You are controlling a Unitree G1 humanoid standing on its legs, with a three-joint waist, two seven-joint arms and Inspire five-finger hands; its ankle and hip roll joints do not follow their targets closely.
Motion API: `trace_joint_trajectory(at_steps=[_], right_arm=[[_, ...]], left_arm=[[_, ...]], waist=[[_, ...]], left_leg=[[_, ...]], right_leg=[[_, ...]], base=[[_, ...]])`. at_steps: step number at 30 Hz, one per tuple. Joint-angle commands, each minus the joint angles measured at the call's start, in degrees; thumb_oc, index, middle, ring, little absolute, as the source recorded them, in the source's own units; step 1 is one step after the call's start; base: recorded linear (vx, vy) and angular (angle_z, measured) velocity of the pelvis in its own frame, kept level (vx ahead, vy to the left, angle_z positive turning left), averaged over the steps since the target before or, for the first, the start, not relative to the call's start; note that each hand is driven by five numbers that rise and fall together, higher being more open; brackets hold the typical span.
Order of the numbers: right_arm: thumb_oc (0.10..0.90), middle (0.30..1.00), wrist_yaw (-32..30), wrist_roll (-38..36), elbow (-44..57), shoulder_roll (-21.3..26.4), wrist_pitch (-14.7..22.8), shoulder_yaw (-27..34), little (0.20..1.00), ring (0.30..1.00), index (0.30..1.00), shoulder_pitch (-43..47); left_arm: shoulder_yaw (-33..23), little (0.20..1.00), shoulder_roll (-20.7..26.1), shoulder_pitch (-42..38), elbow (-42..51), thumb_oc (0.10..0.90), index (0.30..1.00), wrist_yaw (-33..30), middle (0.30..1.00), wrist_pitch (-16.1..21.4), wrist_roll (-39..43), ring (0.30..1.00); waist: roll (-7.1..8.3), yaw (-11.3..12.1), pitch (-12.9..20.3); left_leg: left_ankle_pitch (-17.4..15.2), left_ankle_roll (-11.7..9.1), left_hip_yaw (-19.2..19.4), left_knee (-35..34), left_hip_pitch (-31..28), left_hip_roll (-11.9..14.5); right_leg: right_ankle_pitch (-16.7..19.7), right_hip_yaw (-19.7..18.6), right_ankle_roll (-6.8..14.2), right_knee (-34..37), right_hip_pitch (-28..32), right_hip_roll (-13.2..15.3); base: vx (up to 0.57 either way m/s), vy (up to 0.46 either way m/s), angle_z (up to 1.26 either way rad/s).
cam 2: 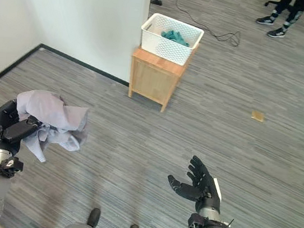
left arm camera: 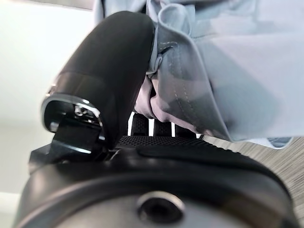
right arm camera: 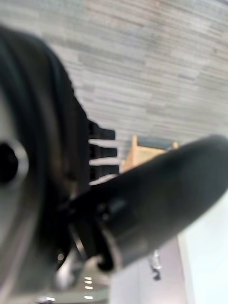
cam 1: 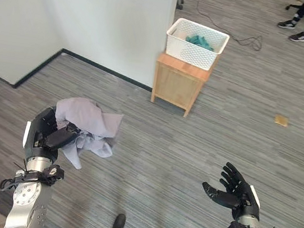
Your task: Pick up bed clothes into laundry basket.
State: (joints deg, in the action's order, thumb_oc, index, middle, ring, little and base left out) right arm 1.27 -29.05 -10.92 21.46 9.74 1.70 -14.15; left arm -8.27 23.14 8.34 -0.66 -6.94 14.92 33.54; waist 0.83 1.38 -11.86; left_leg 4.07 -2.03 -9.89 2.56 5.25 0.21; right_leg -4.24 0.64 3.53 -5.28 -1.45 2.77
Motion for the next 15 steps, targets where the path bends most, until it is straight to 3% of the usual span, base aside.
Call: trace_joint_trajectory(at_steps=[1, 4, 6, 7, 9, 10, 12, 13, 14, 15], right_arm=[[0.800, 0.900, 1.6, -2.4, 2.5, 1.2, 5.3, -1.6, 0.900, 0.900, 0.900, 5.6], [0.800, 0.900, 2.6, -1.4, 2.9, 1.5, 4.6, -2.4, 0.900, 0.900, 0.900, 6.0], [0.800, 0.900, 1.8, -1.2, 2.7, 1.2, 4.9, -1.9, 0.900, 0.900, 0.900, 6.8], [0.800, 0.900, 0.6, -2.1, 2.5, 0.1, 5.4, -1.7, 0.900, 0.900, 0.900, 8.4], [0.800, 0.900, 0.4, -2.5, 3.0, -0.4, 5.6, -1.8, 0.900, 0.900, 0.900, 8.7], [0.800, 0.900, 0.2, -2.5, 3.5, -1.1, 5.8, -2.4, 0.900, 0.900, 0.900, 8.8], [0.800, 0.900, 0.2, -1.7, 4.3, -0.8, 5.6, -2.1, 0.900, 0.900, 0.900, 7.9], [0.800, 0.900, 0.4, -1.3, 4.7, 0.0, 5.7, -1.8, 0.900, 0.900, 0.900, 7.3], [0.800, 0.900, 0.4, -1.3, 4.7, 0.0, 5.7, -1.8, 0.900, 0.900, 0.900, 7.2], [0.800, 0.900, 0.4, -0.9, 4.8, 0.4, 5.7, -1.8, 0.900, 0.900, 0.900, 7.0]], left_arm=[[-7.3, 0.300, 3.3, -4.0, 6.8, 0.400, 0.300, 0.3, 0.300, 7.3, -1.6, 0.300], [-7.8, 0.300, 3.3, -4.2, 6.2, 0.400, 0.300, 0.6, 0.300, 7.0, -1.1, 0.300], [-7.6, 0.300, 3.2, -4.7, 5.9, 0.400, 0.300, 0.0, 0.300, 6.8, -1.4, 0.300], [-7.4, 0.300, 3.3, -4.9, 5.0, 0.400, 0.300, -0.9, 0.300, 7.1, -2.0, 0.300], [-7.4, 0.300, 3.3, -5.0, 4.4, 0.400, 0.300, -1.5, 0.300, 7.1, -2.2, 0.300], [-7.2, 0.300, 3.1, -5.1, 4.3, 0.400, 0.300, -2.2, 0.300, 7.3, -2.1, 0.300], [-7.3, 0.300, 3.2, -4.9, 4.8, 0.400, 0.300, -1.7, 0.300, 7.6, -2.3, 0.300], [-6.7, 0.300, 3.3, -5.6, 4.8, 0.400, 0.300, -1.3, 0.300, 7.7, -2.2, 0.300], [-6.7, 0.300, 3.3, -5.6, 4.7, 0.400, 0.300, -1.3, 0.300, 7.7, -2.2, 0.300], [-6.1, 0.300, 3.1, -6.5, 4.3, 0.400, 0.300, -1.4, 0.300, 7.6, -2.3, 0.300]], waist=[[-0.35, 1.6, 0.4], [-0.62, 1.7, -0.1], [-1.44, 1.6, -0.5], [-2.26, 1.0, -1.7], [-2.78, 0.7, -2.4], [-3.79, -0.5, -3.3], [-3.87, -1.9, -3.3], [-3.23, -3.3, -3.3], [-3.63, -3.3, -3.4], [-3.29, -4.1, -3.3]], left_leg=[[-10.7, 0.6, 2.4, 5.3, -2.0, -2.6], [-11.9, 1.8, 4.2, 5.4, -3.2, -2.6], [-12.7, 2.8, 5.2, 5.3, -4.2, -2.1], [-13.6, 3.6, 7.3, 4.8, -6.3, -1.4], [-14.0, 3.7, 8.0, 4.3, -7.7, -1.0], [-14.8, 3.6, 9.2, 2.5, -11.2, -0.1], [-15.6, 2.5, 9.5, 0.9, -13.4, 0.8], [-16.5, 1.3, 8.5, 0.6, -14.7, 0.7], [-16.7, 1.2, 8.4, 0.7, -14.8, 1.1], [-17.5, 0.3, 8.0, 0.3, -16.1, 1.4]], right_leg=[[-1.8, -0.8, 2.4, 1.6, 1.1, 2.7], [-2.7, -1.5, 3.1, -2.6, -0.7, 3.1], [-2.9, -1.3, 4.5, -10.8, -4.5, 3.1], [1.0, 0.6, 7.8, -21.2, -9.4, 4.0], [1.9, 1.5, 8.5, -26.3, -11.9, 4.8], [5.3, 4.5, 9.4, -29.1, -16.6, 7.9], [4.5, 4.9, 8.7, -20.5, -18.5, 9.0], [4.8, 3.4, 8.3, -10.0, -19.8, 9.6], [5.1, 3.8, 8.3, -9.0, -19.0, 9.3], [6.1, 3.5, 8.4, -3.4, -20.0, 10.2]], base=[[0.03, 0.047, -0.22], [0.06, 0.108, -0.33], [0.07, 0.142, -0.27], [0.06, 0.129, -0.50], [0.13, 0.120, -0.80], [0.29, 0.100, -0.55], [0.42, -0.086, -0.33], [0.39, -0.158, -0.39], [0.45, -0.188, 0.01], [0.65, -0.291, 0.19]])
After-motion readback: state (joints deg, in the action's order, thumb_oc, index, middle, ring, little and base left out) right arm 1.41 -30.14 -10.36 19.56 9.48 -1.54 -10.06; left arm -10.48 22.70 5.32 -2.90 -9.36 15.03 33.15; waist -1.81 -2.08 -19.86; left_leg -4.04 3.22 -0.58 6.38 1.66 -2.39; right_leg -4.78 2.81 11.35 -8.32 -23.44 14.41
